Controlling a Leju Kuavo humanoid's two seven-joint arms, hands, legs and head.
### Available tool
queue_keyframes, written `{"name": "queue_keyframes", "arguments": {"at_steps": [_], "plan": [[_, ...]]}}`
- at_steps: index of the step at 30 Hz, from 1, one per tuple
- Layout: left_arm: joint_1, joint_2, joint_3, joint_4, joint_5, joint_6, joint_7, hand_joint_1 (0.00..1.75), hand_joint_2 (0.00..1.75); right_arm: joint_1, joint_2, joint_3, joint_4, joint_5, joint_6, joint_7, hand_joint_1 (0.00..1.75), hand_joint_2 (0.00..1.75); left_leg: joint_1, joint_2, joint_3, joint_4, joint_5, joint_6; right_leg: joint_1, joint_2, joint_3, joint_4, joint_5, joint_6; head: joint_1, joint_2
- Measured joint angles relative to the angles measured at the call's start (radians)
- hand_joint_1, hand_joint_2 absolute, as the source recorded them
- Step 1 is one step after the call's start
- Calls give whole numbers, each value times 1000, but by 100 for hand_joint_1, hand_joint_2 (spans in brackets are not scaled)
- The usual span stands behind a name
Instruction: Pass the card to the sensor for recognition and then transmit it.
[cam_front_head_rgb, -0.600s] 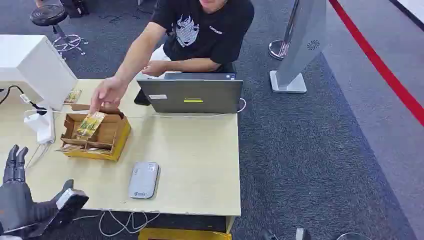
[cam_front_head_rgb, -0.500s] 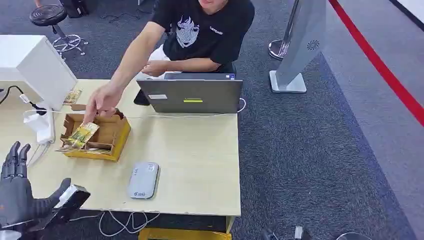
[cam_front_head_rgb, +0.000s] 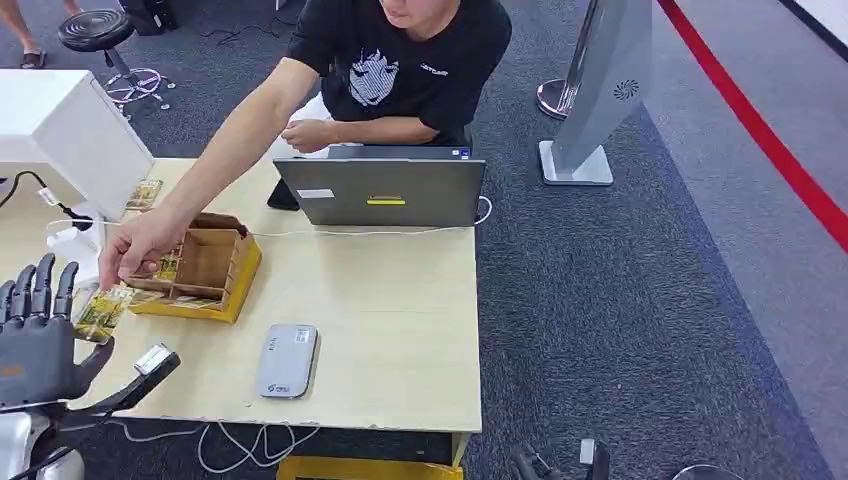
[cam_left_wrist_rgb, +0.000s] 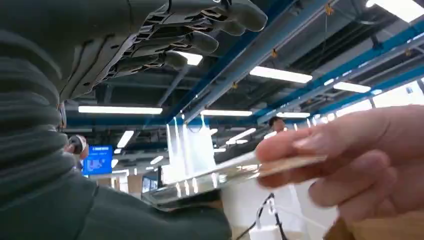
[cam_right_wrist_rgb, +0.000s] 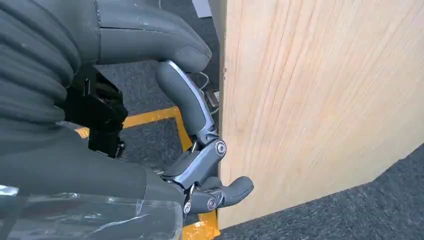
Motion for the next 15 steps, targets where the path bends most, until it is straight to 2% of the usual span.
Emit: {"name": "queue_keyframes", "arguments": {"at_steps": [15], "plan": [[-37,15,-22,16,21,34,-25,175,175,-4,2,25,0,-20,-1,4,0,175,0,0,0,0,0,0,0,0,0,0,0,0,0,0]]}}
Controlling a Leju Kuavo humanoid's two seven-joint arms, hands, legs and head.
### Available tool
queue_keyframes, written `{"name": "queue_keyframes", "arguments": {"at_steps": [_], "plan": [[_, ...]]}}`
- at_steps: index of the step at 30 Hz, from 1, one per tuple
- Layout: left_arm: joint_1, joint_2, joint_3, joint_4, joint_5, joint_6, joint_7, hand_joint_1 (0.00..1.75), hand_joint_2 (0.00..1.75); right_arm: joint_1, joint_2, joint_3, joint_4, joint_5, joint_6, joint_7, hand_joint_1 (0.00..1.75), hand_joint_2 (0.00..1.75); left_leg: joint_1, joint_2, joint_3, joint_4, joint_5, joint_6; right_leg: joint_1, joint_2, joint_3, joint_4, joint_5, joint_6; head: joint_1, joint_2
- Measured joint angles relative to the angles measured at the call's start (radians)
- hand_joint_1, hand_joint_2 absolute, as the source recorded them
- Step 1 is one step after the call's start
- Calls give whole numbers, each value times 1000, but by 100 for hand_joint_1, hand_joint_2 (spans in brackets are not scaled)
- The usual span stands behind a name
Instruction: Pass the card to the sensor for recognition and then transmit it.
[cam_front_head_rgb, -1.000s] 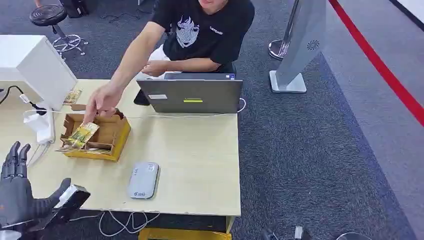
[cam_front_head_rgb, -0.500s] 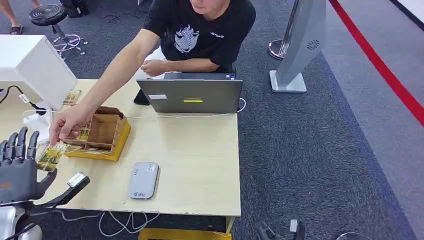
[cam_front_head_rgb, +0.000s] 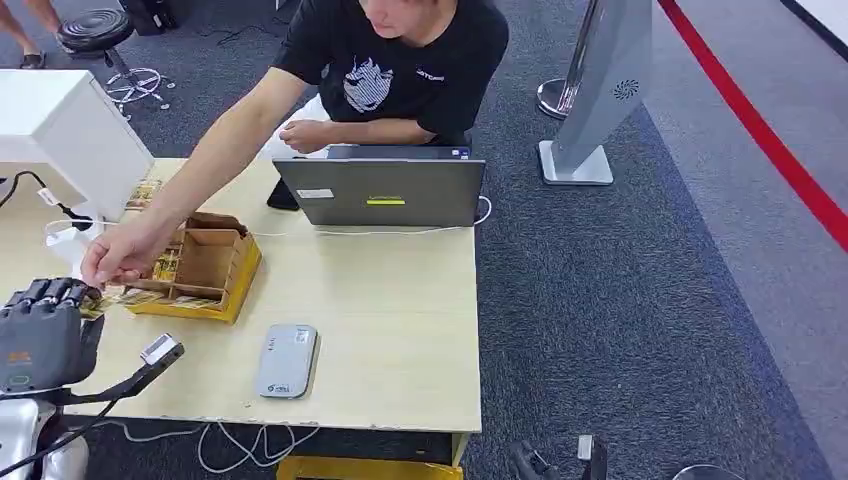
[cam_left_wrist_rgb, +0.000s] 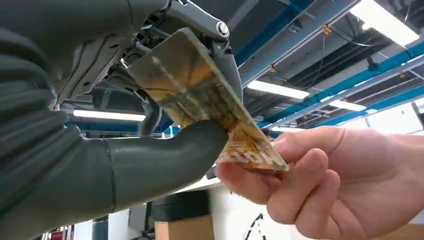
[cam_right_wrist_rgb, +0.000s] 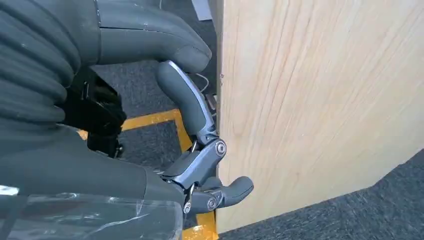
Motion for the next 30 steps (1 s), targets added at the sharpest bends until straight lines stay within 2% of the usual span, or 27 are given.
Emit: {"name": "queue_keyframes", "arguments": {"at_steps": [9,12,16,24,27,30], "plan": [[-16,-14,-12,0,9,6,-32,175,175,-1,6,19,0,-17,-17,-2,0,175,0,0,0,0,0,0,0,0,-2,0,0,0,0,0],[-15,-44,-56,0,3,-9,-55,175,175,-1,6,20,0,-33,-17,-3,0,175,0,0,0,0,0,0,0,0,-1,0,0,0,0,0],[-2,-83,-115,0,-21,-7,-48,175,175,1,6,23,0,-40,-16,-12,0,175,0,0,0,0,0,0,0,1,0,0,0,0,0,0],[6,-102,-149,0,-20,-8,-42,175,175,4,6,29,0,-42,-16,-12,0,175,0,0,0,0,0,0,0,1,0,0,0,0,0,0],[9,-106,-172,0,-12,-39,-61,175,175,4,6,33,0,-50,-20,-14,0,175,0,0,0,0,0,0,0,1,0,0,0,0,0,0],[26,-112,-228,0,-21,-72,-57,175,175,4,6,37,0,-63,-20,-15,0,175,0,0,0,0,0,0,0,1,0,0,0,0,0,0]]}}
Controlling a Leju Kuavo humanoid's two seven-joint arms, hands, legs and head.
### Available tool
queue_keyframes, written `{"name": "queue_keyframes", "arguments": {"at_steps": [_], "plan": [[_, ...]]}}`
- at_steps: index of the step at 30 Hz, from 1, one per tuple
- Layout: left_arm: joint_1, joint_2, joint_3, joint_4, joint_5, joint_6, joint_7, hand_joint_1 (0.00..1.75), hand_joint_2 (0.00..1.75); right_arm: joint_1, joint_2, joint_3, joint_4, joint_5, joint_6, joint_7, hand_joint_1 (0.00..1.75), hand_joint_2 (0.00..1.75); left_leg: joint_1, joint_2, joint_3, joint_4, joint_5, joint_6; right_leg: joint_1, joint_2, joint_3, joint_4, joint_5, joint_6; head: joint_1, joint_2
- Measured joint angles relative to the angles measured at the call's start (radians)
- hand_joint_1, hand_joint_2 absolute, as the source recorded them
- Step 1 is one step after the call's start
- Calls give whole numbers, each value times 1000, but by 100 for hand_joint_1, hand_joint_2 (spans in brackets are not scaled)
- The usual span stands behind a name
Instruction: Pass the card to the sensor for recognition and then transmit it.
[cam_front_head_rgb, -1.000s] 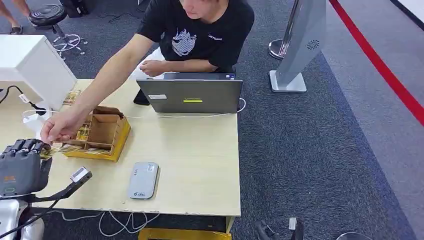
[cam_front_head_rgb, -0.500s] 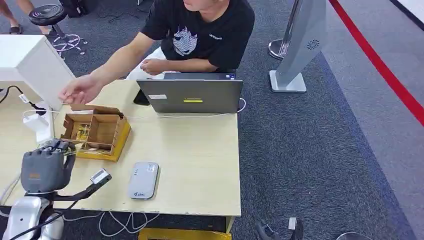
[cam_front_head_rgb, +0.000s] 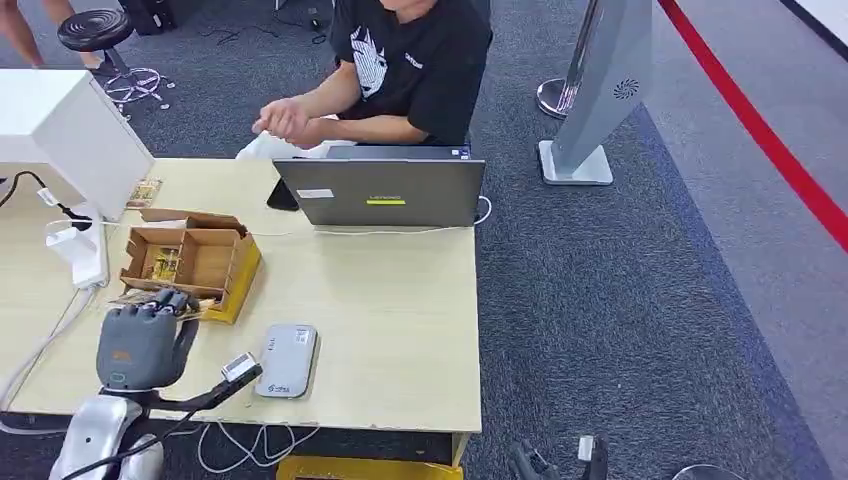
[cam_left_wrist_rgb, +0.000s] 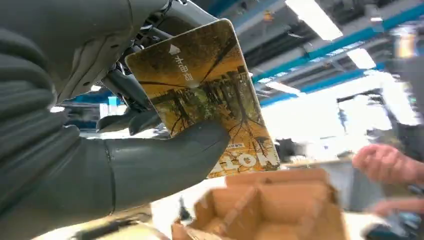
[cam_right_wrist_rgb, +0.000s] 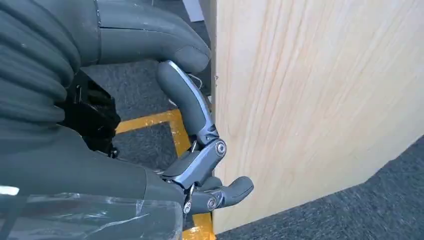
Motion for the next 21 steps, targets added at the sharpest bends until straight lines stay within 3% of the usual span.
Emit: {"name": "queue_keyframes", "arguments": {"at_steps": [8,21], "plan": [[26,16,-146,35,0,-67,58,175,175,2,0,4,0,-32,-1,-6,0,175,0,0,0,0,0,0,0,0,0,0,0,0,0,0],[26,38,-205,157,0,-82,66,175,175,4,-2,7,0,-45,2,-15,0,175,0,0,0,0,0,0,0,0,0,0,0,0,0,0]]}}
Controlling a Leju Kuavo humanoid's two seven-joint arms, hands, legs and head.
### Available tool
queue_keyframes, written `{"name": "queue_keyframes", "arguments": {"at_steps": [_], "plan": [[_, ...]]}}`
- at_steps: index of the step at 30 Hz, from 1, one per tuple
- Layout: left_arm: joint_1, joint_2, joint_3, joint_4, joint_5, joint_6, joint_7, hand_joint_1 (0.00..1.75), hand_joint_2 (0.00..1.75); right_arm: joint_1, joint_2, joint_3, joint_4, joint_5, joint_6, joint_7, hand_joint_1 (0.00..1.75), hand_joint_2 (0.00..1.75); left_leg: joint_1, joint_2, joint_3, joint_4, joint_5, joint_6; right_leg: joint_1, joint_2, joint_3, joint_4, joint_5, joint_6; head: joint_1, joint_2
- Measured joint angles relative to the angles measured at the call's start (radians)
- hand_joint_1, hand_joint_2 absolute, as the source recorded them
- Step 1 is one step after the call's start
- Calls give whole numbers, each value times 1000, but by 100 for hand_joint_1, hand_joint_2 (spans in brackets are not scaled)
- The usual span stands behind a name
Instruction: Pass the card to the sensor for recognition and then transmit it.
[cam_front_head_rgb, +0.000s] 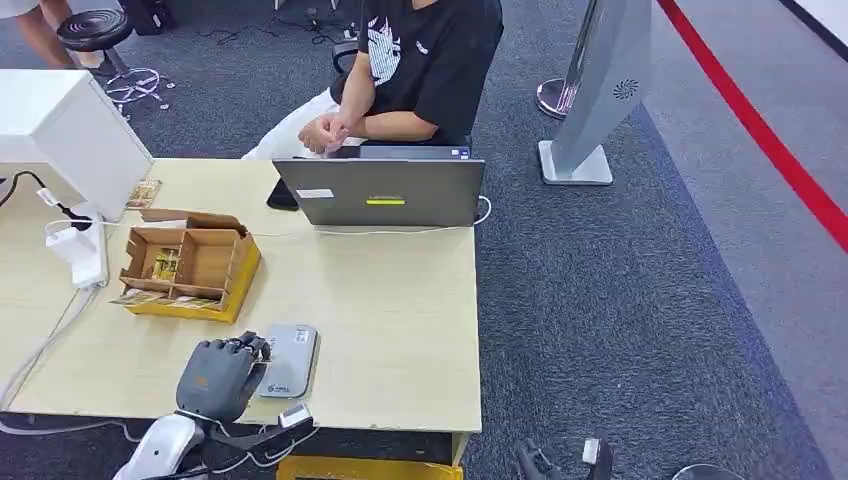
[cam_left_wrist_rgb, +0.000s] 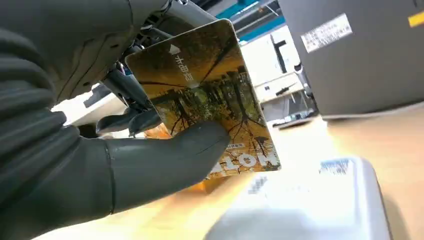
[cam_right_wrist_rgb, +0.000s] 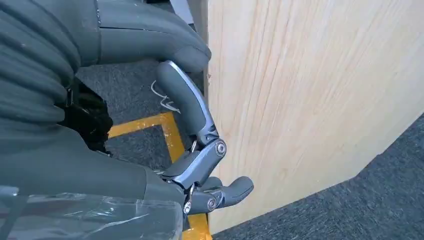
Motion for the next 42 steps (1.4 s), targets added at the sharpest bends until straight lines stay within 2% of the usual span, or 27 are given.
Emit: {"name": "queue_keyframes", "arguments": {"at_steps": [6,8,12,22,24,28,32,37,42], "plan": [[-6,6,-9,53,-3,-4,8,175,175,2,0,8,0,-4,3,0,0,175,0,0,0,0,0,0,0,0,0,0,0,0,0,0],[-9,8,-10,60,-5,18,9,175,175,3,0,13,0,-6,3,0,0,175,0,0,0,0,0,0,0,0,0,0,0,0,0,0],[-12,6,-10,60,-5,59,6,175,175,5,0,20,0,-7,2,0,0,175,0,0,0,0,0,0,0,0,0,0,0,0,0,0],[-15,5,-10,46,-6,63,6,175,175,8,0,24,0,-7,2,0,0,175,0,0,0,0,0,0,0,0,0,0,0,0,0,0],[-15,5,-10,40,-10,85,6,175,175,8,0,25,0,-8,2,0,0,175,0,0,0,0,0,0,0,0,0,0,0,0,0,0],[-31,4,-10,-19,-24,137,-2,175,175,9,0,26,0,-13,0,2,0,175,0,0,0,0,0,0,0,0,0,0,0,0,0,0],[-65,4,-5,-96,-26,134,-1,175,175,9,0,28,0,-18,-2,3,0,175,0,0,0,0,0,0,0,0,1,0,0,0,0,0],[-101,5,24,-144,-10,135,5,175,175,9,-1,29,0,-22,-3,3,0,175,0,0,0,0,0,0,0,0,0,0,0,0,0,0],[-171,-5,111,-178,84,69,10,175,175,10,-2,31,0,-29,-16,3,0,175,0,0,0,0,1,0,0,0,0,1,0,0,0,0]]}}
